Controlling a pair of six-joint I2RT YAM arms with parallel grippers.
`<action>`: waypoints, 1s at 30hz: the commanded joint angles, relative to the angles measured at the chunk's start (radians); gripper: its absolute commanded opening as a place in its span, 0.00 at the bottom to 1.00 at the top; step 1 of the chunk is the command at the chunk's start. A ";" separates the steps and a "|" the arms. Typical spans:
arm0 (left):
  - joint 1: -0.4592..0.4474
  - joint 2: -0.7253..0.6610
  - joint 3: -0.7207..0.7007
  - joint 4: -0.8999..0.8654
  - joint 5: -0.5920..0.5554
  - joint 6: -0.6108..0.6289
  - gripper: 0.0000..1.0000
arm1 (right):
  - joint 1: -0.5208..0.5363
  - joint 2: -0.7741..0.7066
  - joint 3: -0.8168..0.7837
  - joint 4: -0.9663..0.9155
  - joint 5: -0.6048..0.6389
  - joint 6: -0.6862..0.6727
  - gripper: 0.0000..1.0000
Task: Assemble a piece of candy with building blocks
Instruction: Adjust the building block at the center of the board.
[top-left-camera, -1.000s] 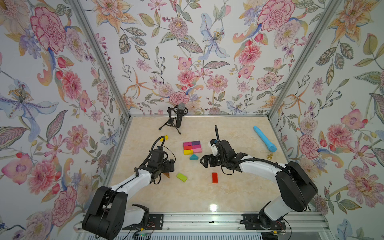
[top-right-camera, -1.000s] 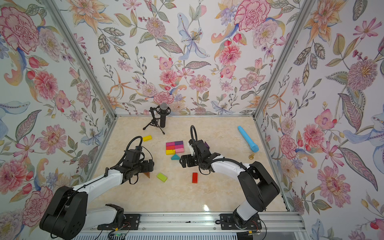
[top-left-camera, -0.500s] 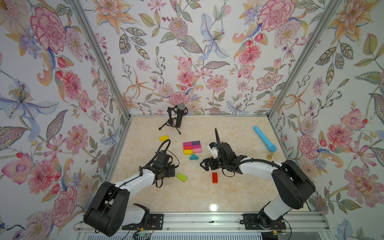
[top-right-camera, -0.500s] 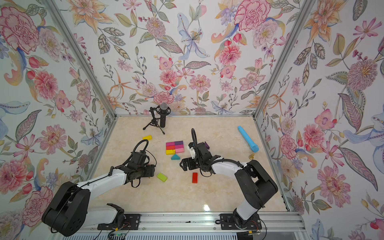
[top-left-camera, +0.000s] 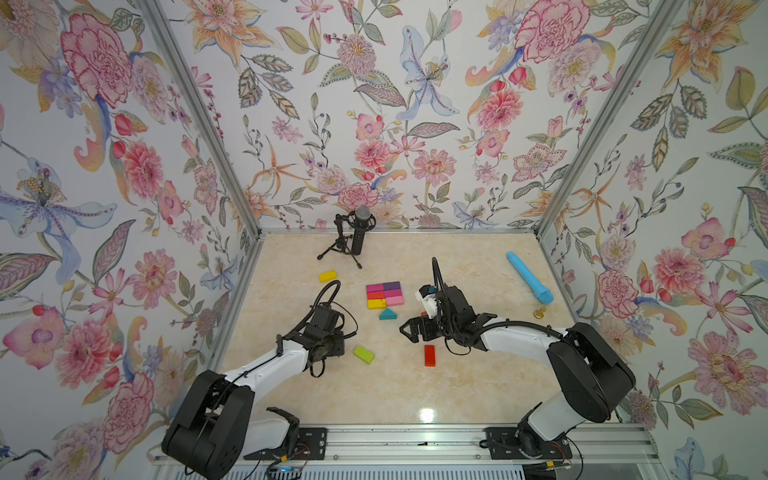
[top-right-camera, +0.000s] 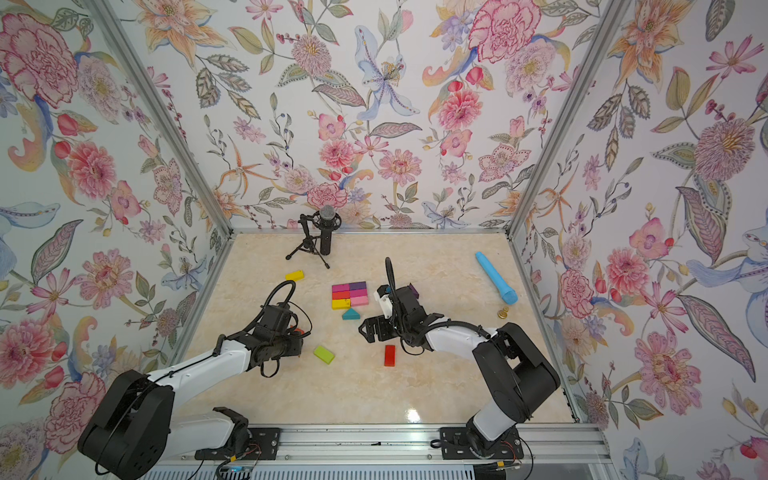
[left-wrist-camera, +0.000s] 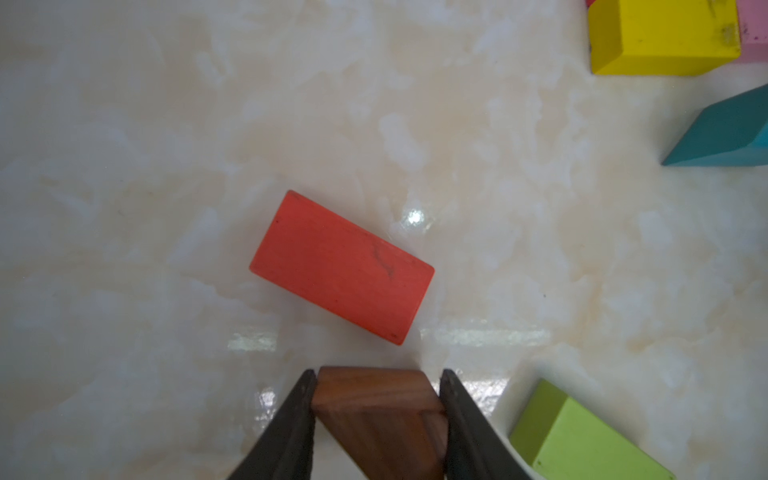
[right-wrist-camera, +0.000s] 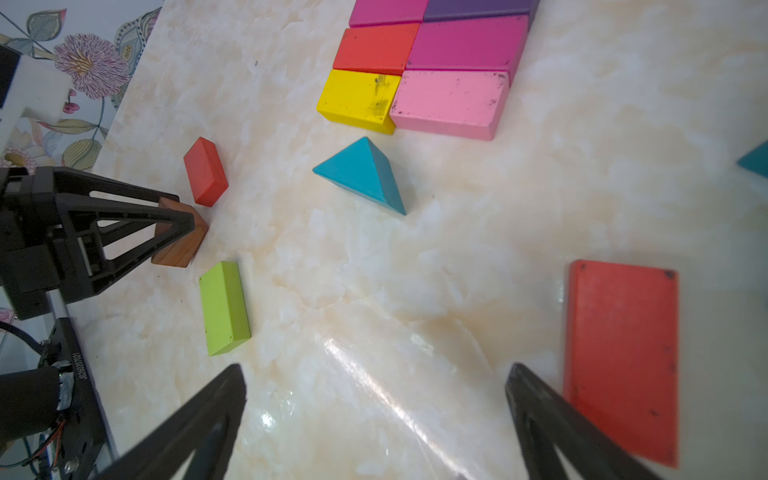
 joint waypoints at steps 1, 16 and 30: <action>-0.010 0.024 0.003 -0.027 0.001 0.023 0.37 | -0.024 -0.029 -0.014 0.018 -0.005 -0.015 1.00; -0.090 0.231 0.175 0.040 0.110 0.196 0.35 | -0.039 -0.060 -0.034 -0.016 0.039 -0.029 1.00; -0.105 0.197 0.157 -0.004 0.063 0.195 0.59 | -0.032 -0.058 -0.003 -0.048 0.065 -0.053 1.00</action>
